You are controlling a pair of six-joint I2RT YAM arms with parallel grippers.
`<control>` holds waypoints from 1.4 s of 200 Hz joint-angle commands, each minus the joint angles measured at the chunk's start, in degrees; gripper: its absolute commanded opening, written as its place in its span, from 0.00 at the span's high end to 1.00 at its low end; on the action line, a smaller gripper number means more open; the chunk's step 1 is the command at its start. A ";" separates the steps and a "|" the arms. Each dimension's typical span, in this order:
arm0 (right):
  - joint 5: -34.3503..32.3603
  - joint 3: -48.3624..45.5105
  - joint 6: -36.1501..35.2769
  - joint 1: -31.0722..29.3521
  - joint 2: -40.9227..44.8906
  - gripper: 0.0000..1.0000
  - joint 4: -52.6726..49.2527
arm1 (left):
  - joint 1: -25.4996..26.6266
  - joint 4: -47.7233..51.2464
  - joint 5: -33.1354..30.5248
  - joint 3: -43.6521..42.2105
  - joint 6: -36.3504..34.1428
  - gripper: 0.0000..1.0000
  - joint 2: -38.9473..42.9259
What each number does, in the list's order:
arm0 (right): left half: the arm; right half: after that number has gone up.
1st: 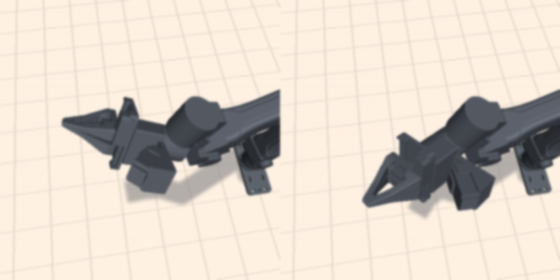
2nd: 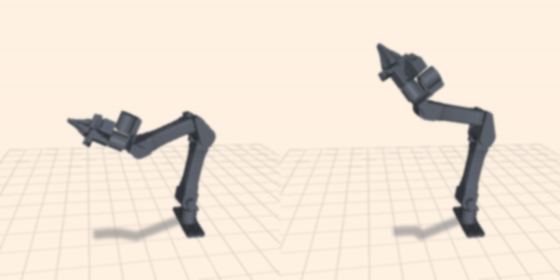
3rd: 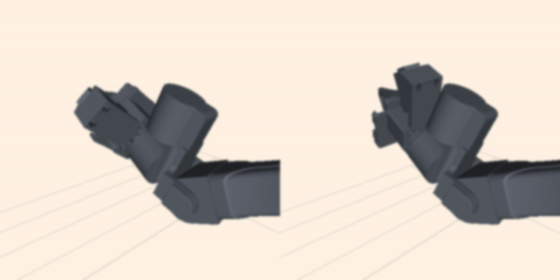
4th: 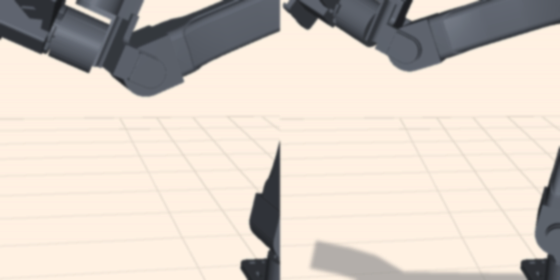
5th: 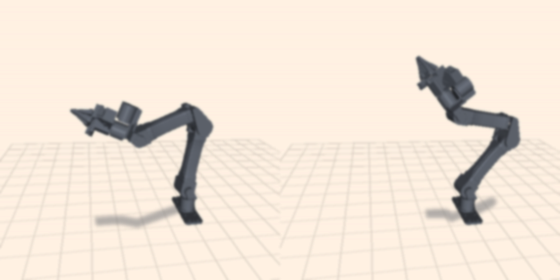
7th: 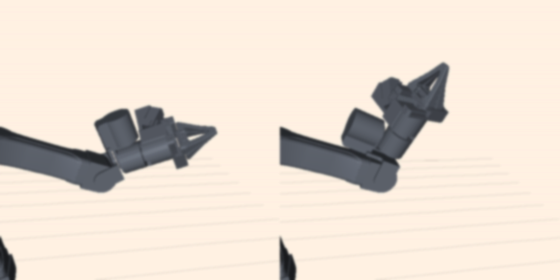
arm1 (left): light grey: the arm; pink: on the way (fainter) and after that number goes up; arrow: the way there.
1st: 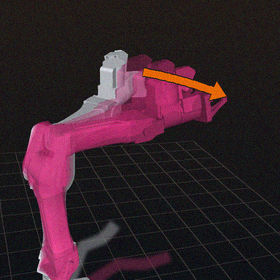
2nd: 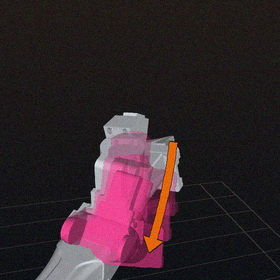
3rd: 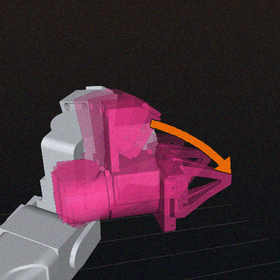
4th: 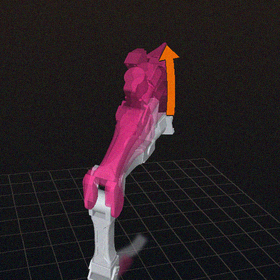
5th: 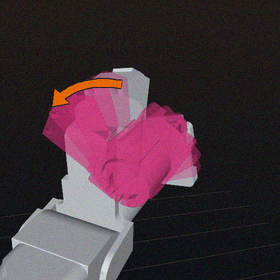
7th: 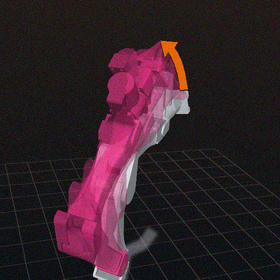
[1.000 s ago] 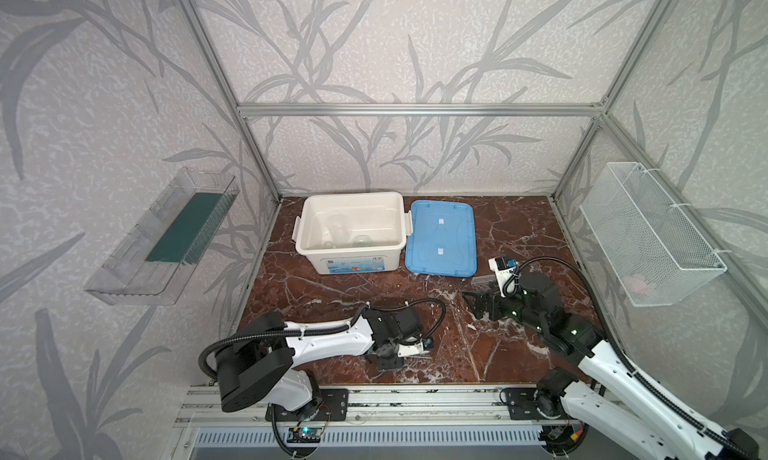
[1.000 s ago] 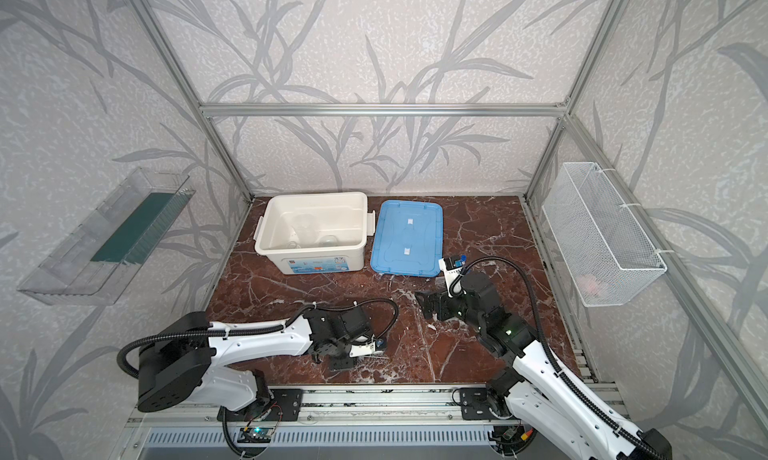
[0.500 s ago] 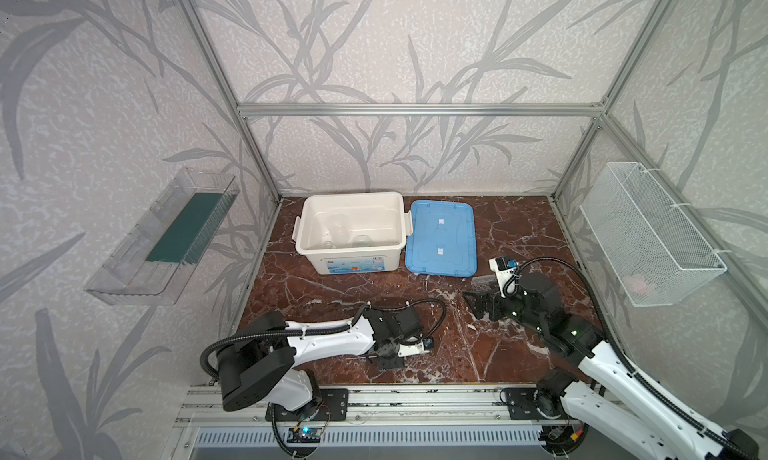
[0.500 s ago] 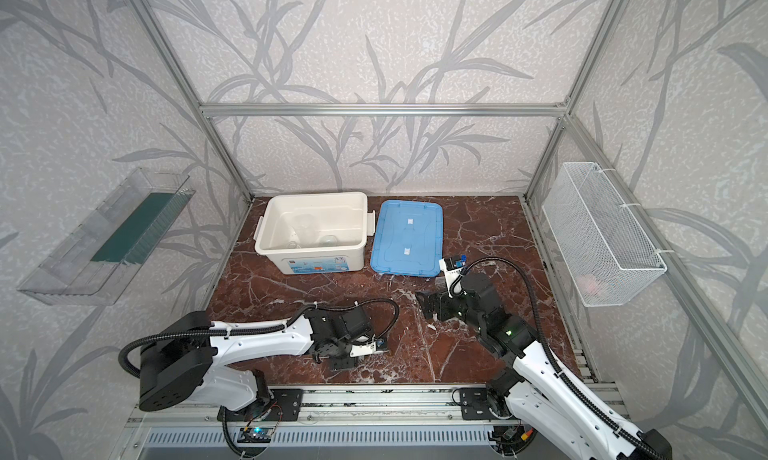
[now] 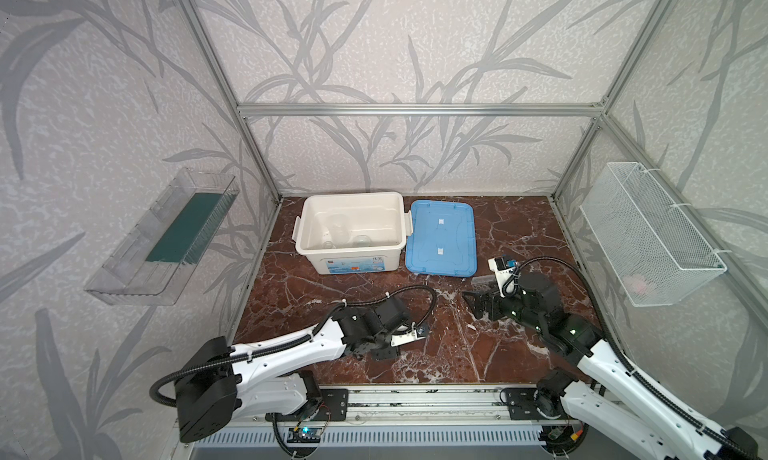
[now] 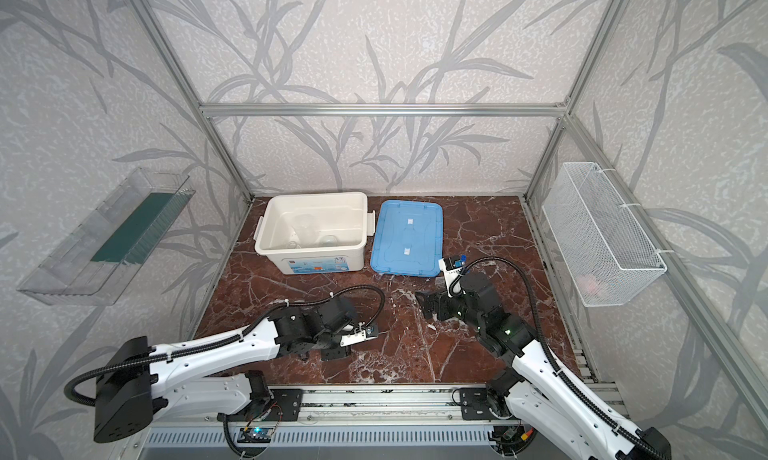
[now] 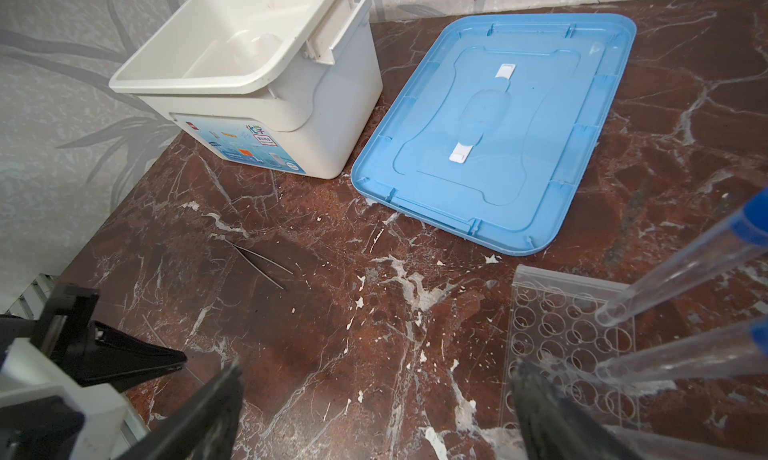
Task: Organize the chemistry lab equipment
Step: 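Lift the rod and carry it over the white bin with the left gripper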
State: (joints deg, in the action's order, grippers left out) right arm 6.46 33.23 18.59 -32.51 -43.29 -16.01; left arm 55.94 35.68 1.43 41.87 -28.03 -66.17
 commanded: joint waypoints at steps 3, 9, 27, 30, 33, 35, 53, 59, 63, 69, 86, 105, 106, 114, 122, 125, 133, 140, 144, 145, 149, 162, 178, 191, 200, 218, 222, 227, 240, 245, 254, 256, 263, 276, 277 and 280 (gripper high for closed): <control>0.21 3.28 -0.60 0.23 -0.97 0.01 3.10 | -5.94 4.14 0.68 6.45 -6.00 1.00 3.36; 0.50 3.95 -0.78 0.19 -1.53 0.01 3.51 | -7.54 4.67 0.73 8.30 -7.30 1.00 3.50; 2.06 6.73 -1.60 0.21 -4.07 0.01 4.27 | -11.33 7.70 0.58 15.60 -11.41 1.00 2.03; 2.29 7.19 -1.63 0.24 -4.49 0.01 4.38 | -11.86 8.39 0.57 17.11 -12.15 1.00 1.48; 2.56 7.58 -1.78 0.21 -4.97 0.01 4.55 | -12.39 9.14 0.56 18.35 -13.23 1.00 0.93; 2.72 8.00 -1.91 0.20 -5.23 0.01 4.58 | -12.75 9.54 0.52 19.37 -13.66 1.00 0.58; 4.53 10.41 -2.57 0.18 -7.75 0.01 6.28 | -16.14 11.83 0.06 26.40 -18.40 1.00 -2.81; 4.93 11.17 -2.59 0.23 -8.47 0.01 6.90 | -17.71 11.68 0.70 28.35 -19.86 1.00 -3.74; 5.35 11.70 -2.47 0.21 -9.00 0.01 7.40 | -18.86 11.46 1.22 29.42 -20.64 1.00 -4.37; 6.09 12.50 -2.10 0.25 -9.81 0.01 8.21 | -20.85 11.51 2.48 31.36 -21.64 1.00 -5.53; 8.09 14.40 -0.64 0.23 -11.68 0.01 10.70 | -25.41 12.75 5.45 37.20 -24.25 1.00 -9.27; 9.25 16.75 0.37 0.19 -13.95 0.01 11.79 | -28.13 13.87 5.67 41.59 -29.56 1.00 -13.74; 9.26 16.85 0.38 0.18 -14.03 0.01 11.83 | -28.28 13.97 5.64 41.87 -29.81 1.00 -13.90; 9.29 17.62 0.53 0.24 -14.79 0.01 11.89 | -29.30 13.96 4.98 43.33 -31.68 1.00 -15.64; 9.26 18.23 0.61 0.25 -15.44 0.01 12.04 | -30.31 13.43 3.88 44.72 -32.97 1.00 -17.34; 9.24 18.33 0.70 0.23 -15.64 0.01 12.13 | -30.70 13.26 3.62 45.30 -33.36 1.00 -17.86; 9.36 18.43 0.82 0.19 -16.14 0.01 12.55 | -31.70 13.38 4.05 47.10 -34.73 1.00 -19.39; 9.43 18.45 1.16 0.24 -16.38 0.01 12.92 | -32.76 13.65 4.85 49.01 -34.58 1.00 -20.81; 9.45 18.45 1.41 0.21 -16.55 0.01 13.02 | -33.47 14.30 5.46 50.33 -34.67 1.00 -21.78; 9.45 18.40 1.47 0.19 -16.60 0.01 13.02 | -33.72 14.49 5.66 50.64 -34.74 1.00 -22.10; 9.46 18.37 1.72 0.21 -16.78 0.01 13.18 | -34.39 15.36 6.17 51.94 -34.81 1.00 -23.07; 9.99 18.14 2.54 0.25 -17.03 0.01 13.59 | -36.08 15.84 6.23 53.68 -39.05 1.00 -25.20; 10.52 17.51 3.73 0.17 -17.25 0.01 14.48 | -38.01 14.96 7.38 53.58 -40.96 1.00 -26.84; 11.49 17.46 4.28 0.22 -17.73 0.01 15.28 | -39.61 16.12 10.48 54.40 -41.16 1.00 -28.66; 12.49 18.10 4.44 0.26 -18.48 0.01 15.40 | -40.18 16.31 10.78 54.14 -42.21 1.00 -29.88; 13.88 19.69 5.13 0.24 -20.25 0.01 15.28 | -41.41 16.01 11.14 53.16 -42.93 1.00 -31.95; 14.15 19.97 5.31 0.21 -20.57 0.01 15.50 | -41.78 16.00 11.63 53.08 -42.71 1.00 -32.32; 14.36 20.22 5.59 0.23 -20.97 0.02 15.68 | -42.39 15.84 12.46 53.06 -42.20 1.00 -32.81; 14.55 20.70 6.22 0.18 -21.71 0.02 16.09 | -44.16 15.94 15.05 53.04 -42.04 1.00 -33.90; 14.55 20.77 6.35 0.22 -21.90 0.02 16.18 | -44.69 16.21 15.51 53.05 -42.76 1.00 -34.48; 14.55 21.01 6.67 0.23 -22.25 0.02 16.30 | -45.35 16.51 15.51 52.96 -43.56 1.00 -35.44; 14.48 20.96 6.75 0.18 -22.34 0.02 16.30 | -45.50 16.56 15.46 52.97 -43.70 1.00 -35.67; 14.37 21.07 6.81 0.22 -22.60 0.02 16.55 | -45.88 16.89 15.74 53.12 -43.81 1.00 -36.53; 14.36 21.37 6.92 0.19 -23.21 0.02 16.54 | -46.19 17.58 16.33 53.81 -43.12 1.00 -38.20; 14.37 21.45 6.91 0.18 -23.27 0.02 16.49 | -46.19 17.58 16.33 53.83 -43.01 1.00 -38.35; 14.32 21.55 6.90 0.21 -23.47 0.02 16.41 | -46.19 17.66 16.40 53.92 -42.79 1.00 -38.63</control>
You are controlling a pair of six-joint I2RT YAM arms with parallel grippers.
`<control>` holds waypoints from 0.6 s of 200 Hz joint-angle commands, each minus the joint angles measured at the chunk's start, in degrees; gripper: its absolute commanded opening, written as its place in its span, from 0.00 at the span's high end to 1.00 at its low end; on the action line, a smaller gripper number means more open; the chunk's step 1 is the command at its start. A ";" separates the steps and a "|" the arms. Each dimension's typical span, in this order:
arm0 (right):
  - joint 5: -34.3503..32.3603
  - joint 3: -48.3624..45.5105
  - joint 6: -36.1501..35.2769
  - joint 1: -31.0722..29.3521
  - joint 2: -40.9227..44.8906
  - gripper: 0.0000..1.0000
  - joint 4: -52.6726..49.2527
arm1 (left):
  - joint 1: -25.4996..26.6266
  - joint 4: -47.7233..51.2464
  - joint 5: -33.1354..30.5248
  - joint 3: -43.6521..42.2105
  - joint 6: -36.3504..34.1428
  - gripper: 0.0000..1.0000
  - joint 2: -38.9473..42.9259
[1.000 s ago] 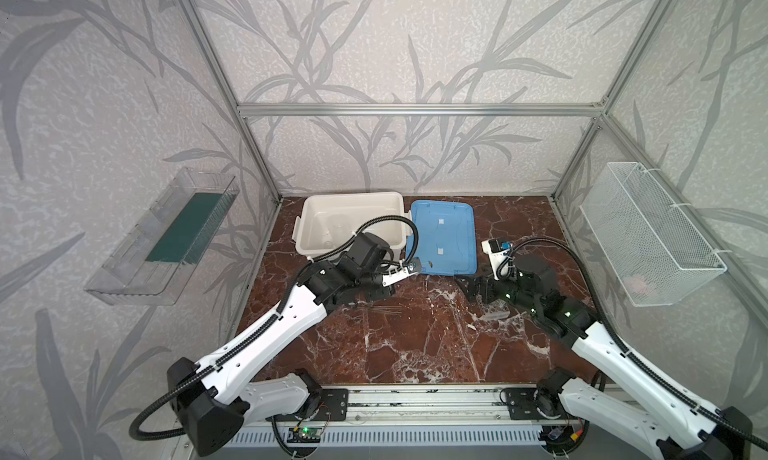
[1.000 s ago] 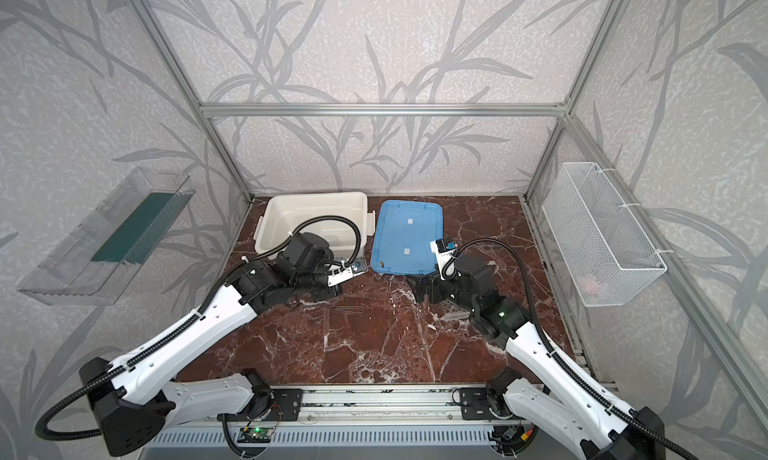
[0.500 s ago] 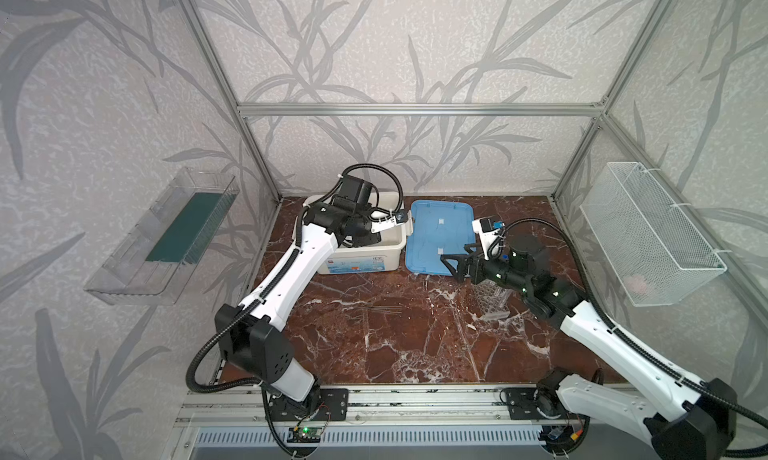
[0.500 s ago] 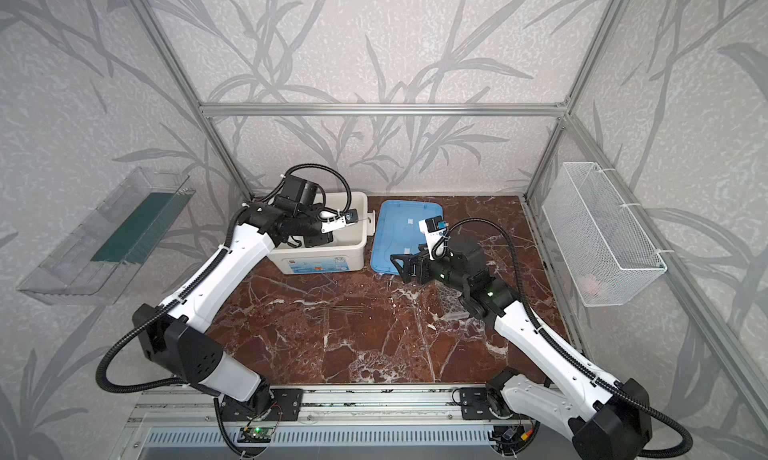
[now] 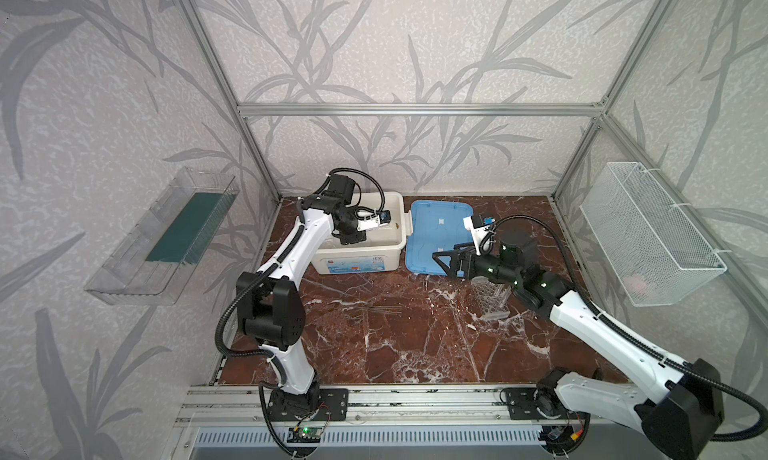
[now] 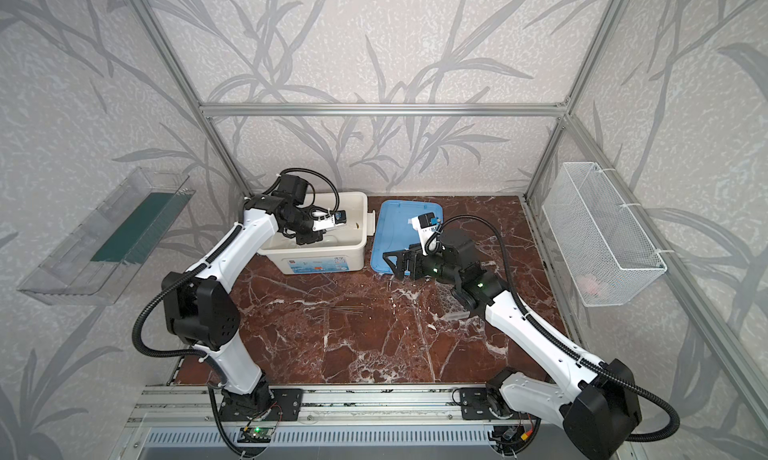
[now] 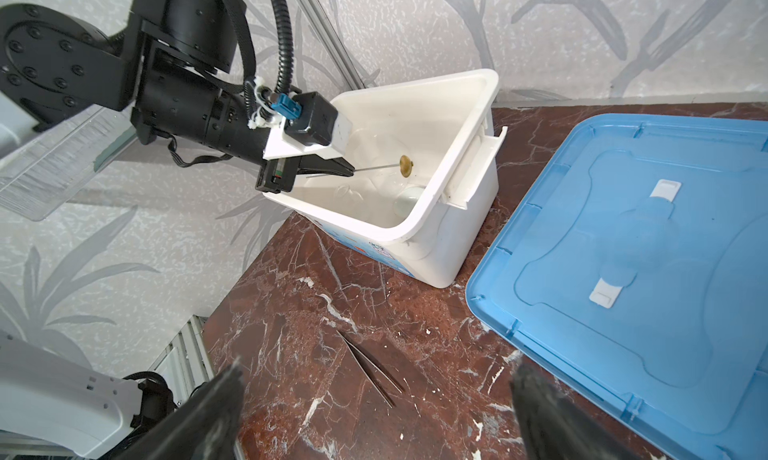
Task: Organize the chemistry lab equipment
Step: 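Lift the rod and carry it over the white bin with the left gripper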
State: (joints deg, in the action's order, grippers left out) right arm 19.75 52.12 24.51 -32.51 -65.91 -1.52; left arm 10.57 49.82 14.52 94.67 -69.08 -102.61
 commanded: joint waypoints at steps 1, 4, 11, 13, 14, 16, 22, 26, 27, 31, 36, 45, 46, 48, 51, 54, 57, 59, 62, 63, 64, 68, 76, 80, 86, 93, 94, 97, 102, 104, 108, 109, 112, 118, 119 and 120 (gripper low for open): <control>1.05 2.74 0.98 0.24 -0.91 0.02 1.90 | -0.81 3.57 3.31 1.12 -1.71 1.00 -2.31; 1.00 2.90 0.99 0.20 -1.11 0.02 1.73 | -0.75 3.72 3.43 1.15 -1.71 1.00 -2.55; 0.83 3.28 1.00 0.23 -1.60 0.02 1.44 | -0.61 3.60 3.88 0.84 -2.22 1.00 -3.08; 0.82 3.35 0.98 0.21 -1.72 0.02 1.37 | -0.63 3.50 3.85 0.68 -2.32 1.00 -3.20; 0.78 3.39 0.98 0.19 -1.79 0.02 1.35 | -0.63 3.43 3.85 0.60 -2.35 1.00 -3.25; 0.74 3.53 0.98 0.20 -1.95 0.02 1.28 | -0.64 3.28 3.85 0.47 -2.41 1.00 -3.40; 0.73 3.70 0.98 0.24 -2.33 0.02 1.09 | -0.59 2.84 3.51 -0.07 -2.63 1.00 -3.71; 0.81 3.90 0.98 0.25 -2.58 0.02 1.00 | -0.63 2.73 3.08 -0.41 -2.76 1.00 -3.98; 0.82 3.97 0.98 0.21 -2.66 0.02 0.99 | -0.63 2.69 2.93 -0.48 -2.83 1.00 -4.08; 0.90 4.04 1.09 0.19 -2.85 0.02 0.98 | -0.61 2.59 2.65 -0.82 -3.15 1.00 -4.32; 1.03 4.01 1.14 0.20 -3.11 0.02 1.12 | -0.72 2.13 2.25 -1.37 -3.25 1.00 -4.62; 1.09 3.87 1.43 0.22 -3.41 0.02 1.50 | -0.80 1.45 2.20 -2.14 -3.26 1.00 -5.14; 1.09 3.83 1.47 0.19 -3.42 0.02 1.51 | -0.81 1.48 2.19 -2.18 -3.21 1.00 -5.23; 1.08 3.75 1.52 0.22 -3.50 0.02 1.63 | -0.81 1.43 2.18 -2.25 -3.11 1.00 -5.37; 1.04 3.67 1.63 0.19 -3.59 0.02 1.74 | -0.81 1.42 2.24 -2.29 -3.01 1.00 -5.62; 1.00 3.62 1.72 0.23 -3.61 0.02 1.83 | -0.81 1.43 2.27 -2.30 -2.99 1.00 -5.83; 0.87 3.46 1.90 0.20 -3.69 0.02 2.02 | -0.81 1.47 2.33 -2.30 -2.99 1.00 -6.00; 0.83 3.39 2.00 0.20 -3.76 0.02 2.13 | -0.81 1.50 2.43 -2.30 -3.06 1.00 -6.17; 0.74 3.22 2.15 0.22 -3.78 0.02 2.30 | -0.81 1.44 2.59 -2.30 -3.08 1.00 -6.38; 0.69 3.15 2.18 0.19 -3.83 0.02 2.35 | -0.81 1.43 2.65 -2.34 -3.08 1.00 -6.51; 0.67 3.11 2.24 0.22 -3.85 0.02 2.37 | -0.81 1.38 2.67 -2.37 -3.03 1.00 -6.58; 0.58 3.01 2.43 0.22 -3.92 0.02 2.42 | -0.80 1.28 2.86 -2.43 -2.99 1.00 -6.89; 0.36 2.67 2.69 0.18 -4.05 0.02 2.73 | -0.81 1.01 2.89 -2.46 -2.97 1.00 -7.56; 0.26 2.43 2.80 0.17 -4.13 0.02 2.83 | -0.81 1.06 3.01 -2.40 -2.97 1.00 -7.89; 0.08 2.26 2.81 0.25 -4.20 0.02 2.92 | -0.81 1.00 3.29 -2.39 -2.99 1.00 -8.45; -0.05 1.99 2.87 0.24 -4.29 0.02 3.08 | -0.81 0.91 3.42 -2.47 -3.22 1.00 -8.98; -0.05 1.87 2.84 0.25 -4.30 0.02 3.09 | -0.81 0.95 3.46 -2.47 -3.28 1.00 -9.09; -0.14 1.85 2.82 0.23 -4.31 0.02 3.12 | -0.81 0.91 3.51 -2.43 -3.38 1.00 -9.37; -0.18 1.64 2.87 0.21 -4.44 0.02 3.18 | -0.81 0.93 3.57 -2.35 -3.43 1.00 -9.74; -0.26 1.55 2.85 0.24 -4.46 0.02 3.23 | -0.81 0.94 3.60 -2.31 -3.43 1.00 -9.92; -0.36 1.42 2.85 0.18 -4.53 0.02 3.27 | -0.81 0.95 3.69 -2.17 -3.42 1.00 -10.28; -0.39 1.37 2.83 0.17 -4.56 0.02 3.28 | -0.81 0.96 3.72 -2.15 -3.43 1.00 -10.44; -0.44 1.28 2.82 0.17 -4.64 0.02 3.27 | -0.81 1.10 3.76 -2.01 -3.54 1.00 -10.64; -0.45 1.15 2.87 0.19 -4.75 0.02 3.31 | -0.77 1.35 3.66 -1.66 -3.69 1.00 -11.25; -0.52 1.10 2.93 0.22 -4.80 0.02 3.34 | -0.79 1.38 3.62 -1.63 -3.69 1.00 -11.32; -0.55 1.08 2.92 0.24 -4.82 0.02 3.35 | -0.80 1.40 3.64 -1.57 -3.69 1.00 -11.44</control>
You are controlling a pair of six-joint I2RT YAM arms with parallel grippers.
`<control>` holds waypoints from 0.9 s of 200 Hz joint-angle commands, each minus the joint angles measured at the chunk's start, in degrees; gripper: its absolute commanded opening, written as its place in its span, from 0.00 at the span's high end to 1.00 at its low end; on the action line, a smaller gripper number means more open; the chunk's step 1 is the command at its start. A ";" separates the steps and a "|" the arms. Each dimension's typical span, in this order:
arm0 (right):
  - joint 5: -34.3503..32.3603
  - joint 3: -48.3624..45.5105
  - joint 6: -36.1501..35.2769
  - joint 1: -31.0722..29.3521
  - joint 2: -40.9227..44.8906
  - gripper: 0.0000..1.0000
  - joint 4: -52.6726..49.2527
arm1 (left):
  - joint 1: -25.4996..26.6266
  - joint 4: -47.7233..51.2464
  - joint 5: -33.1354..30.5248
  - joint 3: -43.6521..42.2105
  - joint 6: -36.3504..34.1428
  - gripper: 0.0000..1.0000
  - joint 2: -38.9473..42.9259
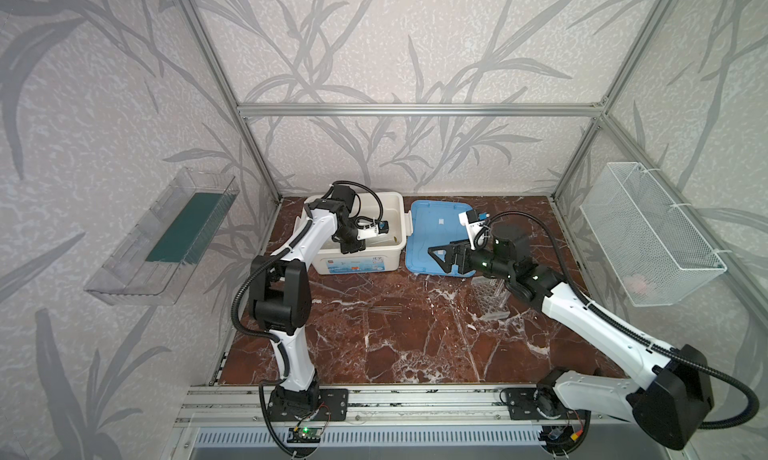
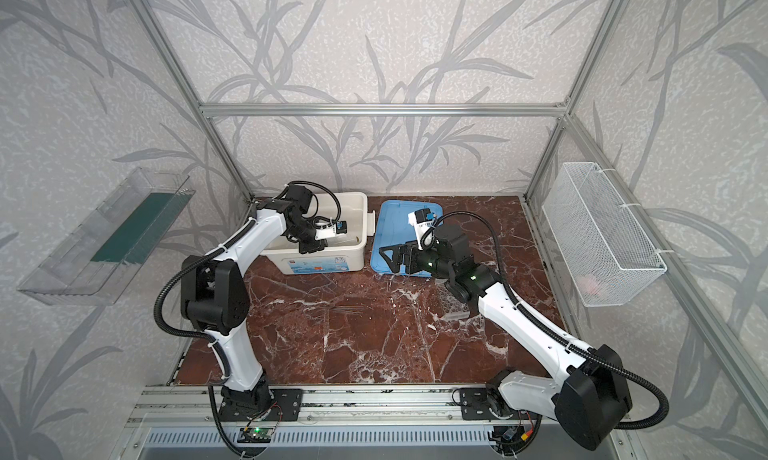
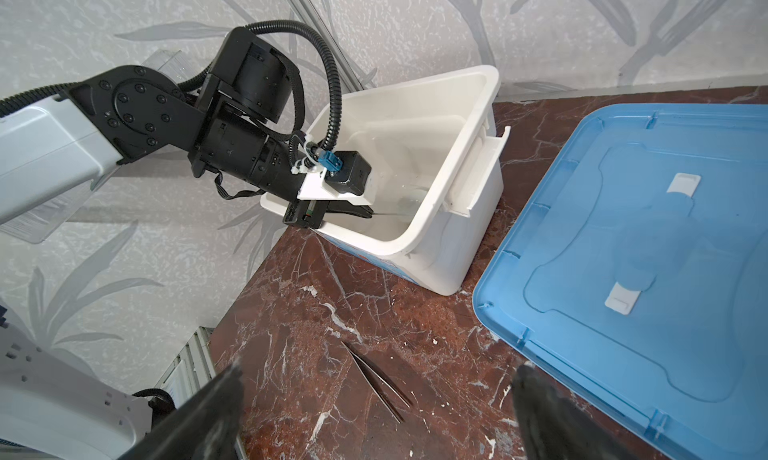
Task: Organize the chemistry lab equipment
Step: 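Lift the rod and carry it over the white bin with the left gripper, then lower the rod into the bin and open the left gripper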
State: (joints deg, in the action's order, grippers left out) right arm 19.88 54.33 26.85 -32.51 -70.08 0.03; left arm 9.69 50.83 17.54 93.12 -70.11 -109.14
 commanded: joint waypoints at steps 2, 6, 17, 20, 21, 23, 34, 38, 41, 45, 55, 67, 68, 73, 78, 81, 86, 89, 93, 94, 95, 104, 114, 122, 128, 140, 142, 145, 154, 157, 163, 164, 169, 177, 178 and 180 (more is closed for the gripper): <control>-0.71 -1.19 0.62 0.21 -0.73 0.02 1.81 | 0.07 0.47 0.58 0.14 -2.67 1.00 -5.11; -0.72 -1.24 0.58 0.25 -0.84 0.02 1.82 | 0.11 0.66 0.64 0.46 -2.52 1.00 -5.46; -0.65 -1.39 0.74 0.24 -1.23 0.02 1.81 | 0.06 0.76 0.83 0.91 -1.93 1.00 -6.45; -0.59 -1.41 0.75 0.18 -1.32 0.02 1.89 | 0.06 0.70 0.82 0.96 -1.88 1.00 -6.70; -0.61 -1.41 0.79 0.17 -1.35 0.02 1.90 | 0.06 0.73 0.87 0.99 -1.88 1.00 -6.79; -0.56 -1.46 0.82 0.24 -1.41 0.02 1.97 | 0.06 0.62 0.95 1.00 -1.77 1.00 -6.87; -0.48 -1.63 0.99 0.23 -1.78 0.02 2.25 | 0.01 0.79 1.64 1.33 -1.41 1.00 -7.60; -0.45 -1.59 1.06 0.19 -1.89 0.02 2.27 | -0.07 0.81 1.81 1.48 -1.28 1.00 -7.81; -0.45 -1.67 1.02 0.17 -1.96 0.02 2.32 | -0.11 0.96 1.94 1.60 -1.20 1.00 -7.98; -0.41 -1.67 1.01 0.22 -2.02 0.02 2.36 | -0.11 1.44 2.32 1.84 -1.28 1.00 -8.20; -0.49 -1.63 1.01 0.22 -2.24 0.02 2.41 | -0.11 2.36 2.96 2.56 -1.30 1.00 -8.67; -0.61 -1.77 0.93 0.22 -2.42 0.02 2.55 | -0.47 2.65 3.83 3.02 -1.18 1.00 -8.97; -0.62 -1.77 0.93 0.20 -2.42 0.02 2.58 | -0.51 2.63 3.87 3.02 -1.18 1.00 -8.98; -0.63 -1.77 0.92 0.20 -2.51 0.02 2.60 | -0.71 2.54 4.13 3.14 -1.17 1.00 -9.07; -0.59 -1.74 0.94 0.18 -2.60 0.02 2.65 | -0.93 2.29 4.08 3.27 -0.82 1.00 -9.22; -0.63 -1.75 0.95 0.18 -2.64 0.02 2.65 | -1.03 2.32 4.20 3.51 -0.63 1.00 -9.32; -0.63 -1.77 1.08 0.21 -2.73 0.02 2.66 | -1.27 2.84 4.41 4.17 -0.61 1.00 -9.73; -0.63 -1.77 1.02 0.25 -2.77 0.02 2.69 | -1.38 3.31 4.51 4.60 -0.76 1.00 -10.01; -0.61 -1.77 1.08 0.20 -2.86 0.02 2.77 | -1.51 3.66 4.57 5.20 -0.59 1.00 -10.41; -0.62 -1.77 1.13 0.23 -2.91 0.02 2.82 | -1.56 3.80 4.68 5.35 -0.53 1.00 -10.49; -0.63 -1.77 1.11 0.20 -2.93 0.02 2.84 | -1.58 3.95 4.69 5.51 -0.50 1.00 -10.61; -0.48 -1.85 1.19 0.17 -3.17 0.02 2.96 | -1.94 4.92 5.10 7.16 -0.48 1.00 -11.58; -0.41 -1.85 1.19 0.25 -3.47 0.02 3.04 | -2.20 5.66 5.35 8.58 -0.96 1.00 -12.44; -0.35 -2.01 1.31 0.22 -3.69 0.02 3.10 | -2.27 5.84 5.40 9.56 -0.91 1.00 -13.03; -0.26 -2.03 1.36 0.23 -3.87 0.02 3.21 | -2.31 6.22 5.33 10.47 -0.95 1.00 -13.47; -0.19 -2.19 1.56 0.24 -4.17 0.02 3.37 | -2.38 7.09 5.39 11.97 -1.04 1.00 -14.36; -0.19 -2.20 1.54 0.21 -4.18 0.02 3.39 | -2.46 7.09 5.46 12.10 -1.03 1.00 -14.46; -0.18 -2.25 1.58 0.23 -4.26 0.02 3.47 | -2.48 6.95 5.42 12.24 -0.86 1.00 -14.58; -0.24 -2.51 1.78 0.22 -4.38 0.02 3.94 | -2.46 6.74 5.19 12.78 -0.55 1.00 -15.01; -0.21 -2.60 1.84 0.25 -4.50 0.02 4.17 | -2.48 6.62 5.11 12.88 -0.56 1.00 -15.19; -0.19 -2.72 2.01 0.23 -4.70 0.02 4.41 | -2.46 6.31 4.92 13.32 -0.27 1.00 -15.52; -0.24 -2.73 2.04 0.20 -4.75 0.02 4.47 | -2.47 6.26 4.89 13.36 -0.24 1.00 -15.64; -0.13 -2.82 2.16 0.26 -4.96 0.02 4.66 | -2.49 6.20 4.64 13.91 -0.06 1.00 -16.00; 0.19 -2.82 2.37 0.26 -5.36 0.02 4.87 | -2.48 6.93 4.53 14.90 -0.01 1.00 -16.71; 0.22 -2.82 2.39 0.26 -5.43 0.02 4.88 | -2.48 7.16 4.57 15.03 -0.01 1.00 -16.80; 0.28 -2.82 2.45 0.19 -5.48 0.02 4.93 | -2.49 7.30 4.53 15.28 -0.07 1.00 -16.98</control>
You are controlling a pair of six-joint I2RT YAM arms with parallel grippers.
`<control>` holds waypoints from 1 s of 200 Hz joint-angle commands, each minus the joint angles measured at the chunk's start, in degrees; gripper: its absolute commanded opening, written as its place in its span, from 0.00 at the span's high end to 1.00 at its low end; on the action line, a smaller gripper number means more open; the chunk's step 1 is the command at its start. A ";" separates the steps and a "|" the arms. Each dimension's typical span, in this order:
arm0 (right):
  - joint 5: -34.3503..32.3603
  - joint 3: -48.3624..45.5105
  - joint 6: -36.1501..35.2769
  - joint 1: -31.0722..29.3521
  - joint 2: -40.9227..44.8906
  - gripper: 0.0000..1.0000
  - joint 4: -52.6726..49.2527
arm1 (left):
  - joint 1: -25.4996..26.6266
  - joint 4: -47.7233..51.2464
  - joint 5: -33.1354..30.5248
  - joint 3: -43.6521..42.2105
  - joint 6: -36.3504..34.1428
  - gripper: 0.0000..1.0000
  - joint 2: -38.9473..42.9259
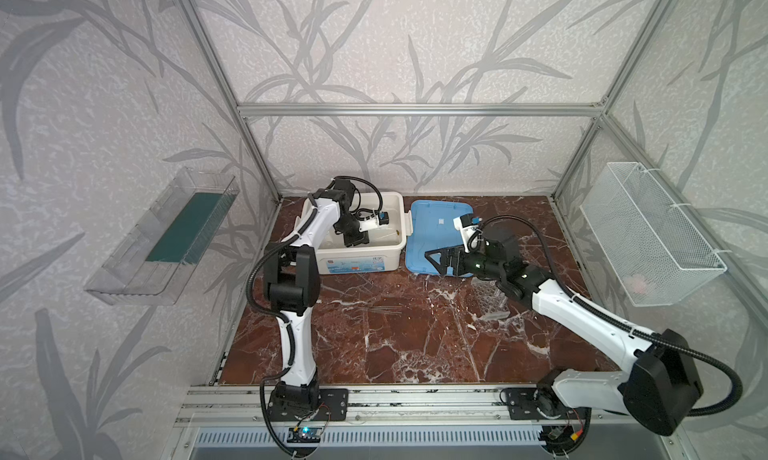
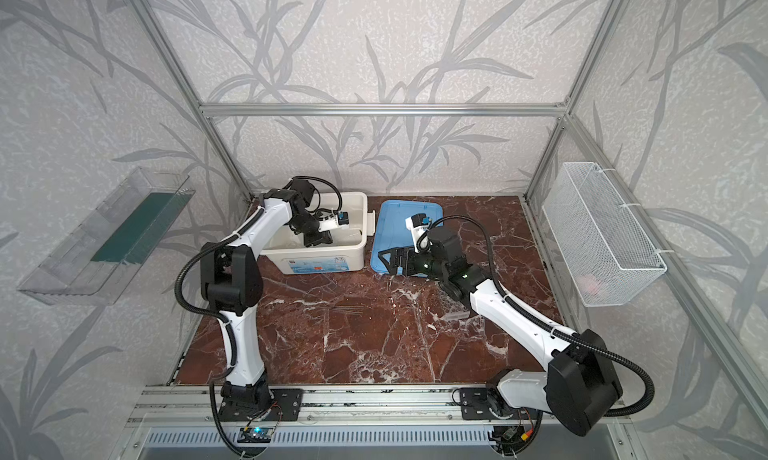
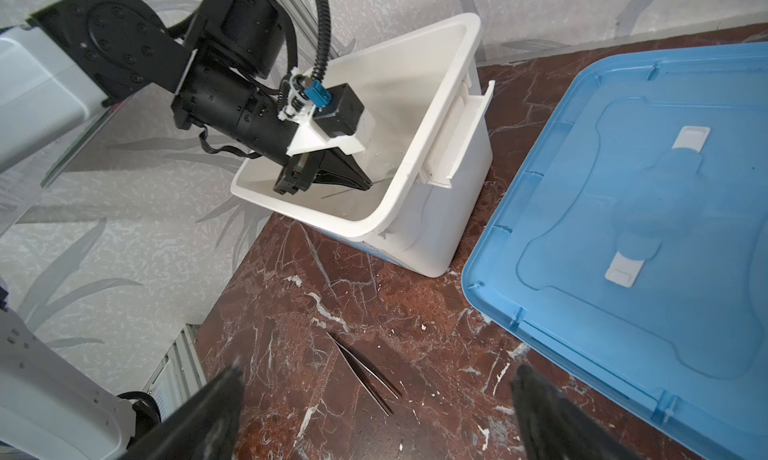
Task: Organize the chemistry lab equipment
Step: 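Lower the rod into the bin and open the left gripper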
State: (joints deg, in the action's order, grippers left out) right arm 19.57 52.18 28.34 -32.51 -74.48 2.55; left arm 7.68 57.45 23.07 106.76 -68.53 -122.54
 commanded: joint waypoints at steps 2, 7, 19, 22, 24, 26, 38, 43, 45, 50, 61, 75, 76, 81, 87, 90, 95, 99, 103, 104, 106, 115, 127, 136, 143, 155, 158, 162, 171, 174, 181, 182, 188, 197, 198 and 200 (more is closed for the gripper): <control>0.72 -0.68 1.01 0.24 -1.17 0.02 2.45 | -0.45 0.90 -1.01 1.88 -1.70 1.00 -3.76; 0.81 -0.69 1.17 0.26 -1.35 0.02 2.62 | -0.39 1.43 -1.00 2.48 -1.76 1.00 -4.18; 1.01 -0.76 1.28 0.22 -1.63 0.02 2.79 | -0.30 2.67 -1.08 3.12 -2.53 1.00 -4.72; 1.00 -0.83 1.28 0.21 -1.70 0.02 2.86 | -0.22 2.68 -1.25 2.92 -2.61 1.00 -4.72; 0.95 -0.92 1.28 0.24 -1.72 0.02 2.89 | -0.15 2.60 -1.38 2.75 -2.65 1.00 -4.68; 0.92 -0.94 1.28 0.25 -1.77 0.02 2.97 | -0.09 2.34 -1.58 2.55 -2.61 1.00 -4.60; 0.74 -1.03 1.11 0.32 -1.94 0.02 3.10 | 0.46 0.79 -2.74 1.09 -2.76 1.00 -4.29; 0.74 -0.95 1.02 0.28 -2.06 0.02 3.08 | 0.53 0.36 -3.09 0.83 -2.70 1.00 -4.28; 0.73 -0.88 1.02 0.31 -2.14 0.02 3.08 | 0.57 0.24 -3.11 0.76 -2.71 1.00 -4.28; 0.73 -0.77 1.02 0.26 -2.25 0.02 3.08 | 0.74 0.22 -3.40 0.80 -2.69 1.00 -4.52; 0.95 -0.52 1.11 0.30 -2.51 0.02 3.08 | 1.08 0.29 -4.58 1.05 -2.66 1.00 -5.09; 1.17 -0.42 1.19 0.33 -2.69 0.02 3.10 | 1.54 0.67 -5.93 1.76 -2.19 1.00 -5.65; 1.17 -0.42 1.19 0.34 -2.69 0.02 3.09 | 1.59 0.66 -6.06 1.82 -2.12 0.99 -5.67; 1.17 -0.42 1.13 0.31 -2.65 0.02 3.03 | 1.68 0.52 -6.47 1.95 -1.82 0.98 -5.82; 1.13 -0.42 1.03 0.27 -2.56 0.02 2.80 | 1.63 0.10 -6.84 1.98 -1.40 0.95 -6.01; 1.10 -0.42 0.95 0.31 -2.52 0.02 2.71 | 1.64 -0.10 -7.01 2.04 -1.27 0.93 -6.11; 0.93 -0.42 0.89 0.26 -2.43 0.02 2.55 | 1.65 -0.41 -7.24 2.11 -1.05 0.90 -6.20; 0.86 -0.42 0.84 0.29 -2.36 0.02 2.47 | 1.68 -0.57 -7.33 2.10 -0.82 0.88 -6.23; 0.82 -0.51 0.84 0.38 -2.27 0.02 2.43 | 1.72 -0.62 -7.51 2.13 -0.81 0.88 -6.42; 0.78 -0.51 0.84 0.41 -2.26 0.02 2.40 | 1.76 -0.60 -7.55 2.09 -0.77 0.88 -6.49; 0.74 -0.57 0.84 0.43 -2.21 0.02 2.38 | 1.80 -0.66 -7.70 2.17 -0.80 0.88 -6.57; 0.73 -0.58 0.85 0.44 -2.03 0.02 2.37 | 2.13 -0.60 -8.46 2.15 -1.01 0.88 -6.92; 0.73 -0.50 0.78 0.58 -1.83 0.02 2.09 | 2.55 -0.56 -9.71 2.05 -1.25 0.88 -7.18; 0.65 -0.38 0.62 0.62 -1.67 0.02 1.75 | 2.75 -0.67 -10.32 2.05 -0.88 0.88 -7.20; 0.57 -0.25 0.52 0.63 -1.55 0.02 1.49 | 2.85 -0.65 -10.65 2.05 -0.66 0.88 -7.22; 0.49 -0.24 0.33 0.67 -1.31 0.02 1.21 | 2.86 -0.67 -10.89 1.92 -0.64 0.88 -7.27; 0.39 -0.24 0.36 0.73 -1.29 0.02 1.16 | 2.88 -0.65 -10.87 1.88 -0.65 0.88 -7.23; 0.38 -0.24 0.32 0.77 -1.21 0.02 1.08 | 2.87 -0.65 -10.88 1.92 -0.59 0.88 -7.23; 0.29 -0.24 0.24 0.71 -1.12 0.02 1.01 | 2.86 -0.52 -10.73 1.96 -0.49 0.88 -7.19; 0.30 -0.24 0.23 0.77 -1.11 0.02 0.96 | 2.86 -0.47 -10.74 2.04 -0.47 0.88 -7.19; 0.29 -0.25 0.25 0.79 -1.11 0.02 0.87 | 2.86 -0.46 -10.60 2.13 -0.40 0.88 -7.05; 0.29 -0.25 0.24 0.79 -1.11 0.02 0.87 | 2.86 -0.48 -10.59 2.14 -0.39 0.88 -7.03; 0.30 -0.18 0.23 0.81 -1.11 0.02 0.85 | 2.89 -0.51 -10.55 2.06 -0.25 0.88 -6.93; 0.29 -0.16 0.25 0.83 -1.11 0.02 0.86 | 2.86 -0.46 -10.58 2.02 -0.33 0.88 -6.88; 0.29 -0.15 0.24 0.81 -1.11 0.02 0.83 | 2.86 -0.48 -10.54 1.99 -0.35 0.88 -6.81; 0.29 -0.17 0.23 0.83 -1.11 0.02 0.80 | 2.86 -0.41 -10.53 1.90 -0.37 0.88 -6.83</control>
State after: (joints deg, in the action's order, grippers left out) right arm 20.01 51.55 29.06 -31.97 -76.90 3.79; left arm 10.37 55.68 12.62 107.55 -68.36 -128.62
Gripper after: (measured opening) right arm 0.980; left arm 0.121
